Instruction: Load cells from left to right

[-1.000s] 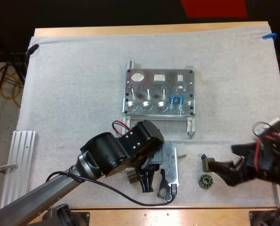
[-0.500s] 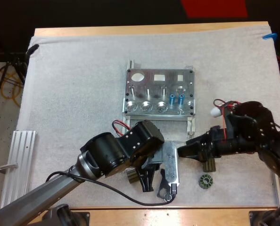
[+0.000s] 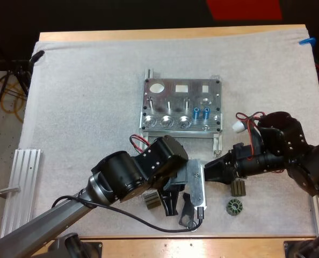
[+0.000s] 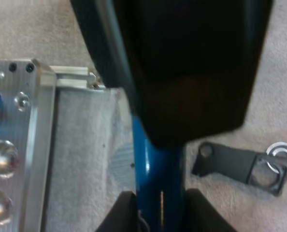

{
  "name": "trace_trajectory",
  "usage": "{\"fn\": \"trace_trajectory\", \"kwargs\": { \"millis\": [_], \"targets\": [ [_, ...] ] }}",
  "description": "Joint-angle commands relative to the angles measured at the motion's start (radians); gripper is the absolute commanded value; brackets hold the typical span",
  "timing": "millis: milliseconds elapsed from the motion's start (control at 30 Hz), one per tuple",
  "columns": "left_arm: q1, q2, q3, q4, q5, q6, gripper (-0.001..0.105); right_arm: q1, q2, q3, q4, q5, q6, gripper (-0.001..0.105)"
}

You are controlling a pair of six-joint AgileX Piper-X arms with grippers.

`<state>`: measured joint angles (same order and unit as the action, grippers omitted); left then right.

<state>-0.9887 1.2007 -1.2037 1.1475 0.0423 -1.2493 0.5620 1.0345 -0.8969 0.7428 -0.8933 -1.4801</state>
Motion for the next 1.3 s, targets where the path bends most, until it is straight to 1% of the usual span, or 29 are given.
{"fn": "trace_trajectory", "kwargs": {
  "millis": [0,100,200,267,300,367,467,533,567,633,800,867,900,967,1033,1067,1100,1133,1200,1267],
  "targets": [
    [0.0,-0.005,-0.004,-0.027,-0.007,-0.008,0.0,0.003,-0.002,-0.002,-0.013,-0.018,-0.004,0.056],
    [0.0,-0.005,-0.004,-0.072,0.021,-0.008,0.0,0.003,-0.002,-0.002,-0.013,-0.02,-0.004,0.056],
    [0.0,-0.005,-0.004,-0.106,0.022,-0.008,0.0,0.003,-0.002,-0.002,-0.013,-0.021,-0.004,0.056],
    [0.0,-0.005,-0.004,-0.11,0.043,-0.003,0.0,0.003,-0.002,-0.002,-0.013,-0.017,-0.004,0.056],
    [0.0,-0.005,-0.004,-0.11,0.064,-0.003,0.0,0.003,-0.002,-0.002,-0.013,-0.013,-0.004,0.054],
    [0.0,-0.005,-0.004,-0.11,0.086,-0.003,0.0,0.003,-0.002,-0.002,-0.013,0.0,-0.004,0.049],
    [0.0,-0.005,-0.004,-0.11,0.089,-0.003,0.0,0.003,-0.002,-0.002,-0.013,0.007,0.001,0.033],
    [0.0,-0.005,-0.004,-0.11,0.089,-0.003,0.0,0.003,-0.002,-0.002,-0.013,0.007,0.001,0.019],
    [0.0,-0.005,-0.004,-0.11,0.089,-0.003,0.0,0.003,-0.002,-0.002,-0.013,0.007,0.001,0.017],
    [0.0,-0.005,-0.004,-0.11,0.089,-0.003,0.0,0.003,-0.002,-0.002,-0.013,0.007,0.001,0.001],
    [0.0,-0.005,-0.004,-0.11,0.089,-0.003,0.0,0.003,-0.002,-0.002,-0.013,0.02,0.001,0.0],
    [0.0,-0.005,-0.004,-0.11,0.089,-0.003,0.002,0.003,-0.002,-0.002,-0.015,0.021,0.001,0.0],
    [0.0,-0.005,-0.004,-0.11,0.089,-0.003,0.005,0.003,-0.002,-0.002,-0.018,0.021,0.001,0.0],
    [0.0,-0.005,-0.004,-0.114,0.089,-0.006,0.014,0.003,-0.002,-0.002,-0.023,0.021,0.001,0.0],
    [0.0,-0.005,-0.004,-0.114,0.089,-0.009,0.032,0.003,-0.002,-0.002,-0.032,0.021,0.001,0.0],
    [0.0,-0.005,-0.004,-0.114,0.087,-0.009,0.037,0.003,-0.002,-0.002,-0.035,0.021,0.001,0.0],
    [0.0,-0.005,-0.004,-0.114,0.073,-0.009,0.046,0.003,-0.002,-0.002,-0.037,0.021,0.001,0.0],
    [0.0,-0.005,-0.004,-0.114,0.055,-0.012,0.052,0.003,-0.002,-0.002,-0.037,0.021,0.001,0.0],
    [0.0,-0.005,-0.004,-0.114,0.019,-0.027,0.059,0.003,-0.002,-0.002,-0.042,0.021,0.001,0.0],
    [0.01,-0.006,-0.004,-0.114,0.005,-0.041,0.061,0.003,-0.002,-0.002,-0.049,0.021,0.003,0.0]
  ]
}}
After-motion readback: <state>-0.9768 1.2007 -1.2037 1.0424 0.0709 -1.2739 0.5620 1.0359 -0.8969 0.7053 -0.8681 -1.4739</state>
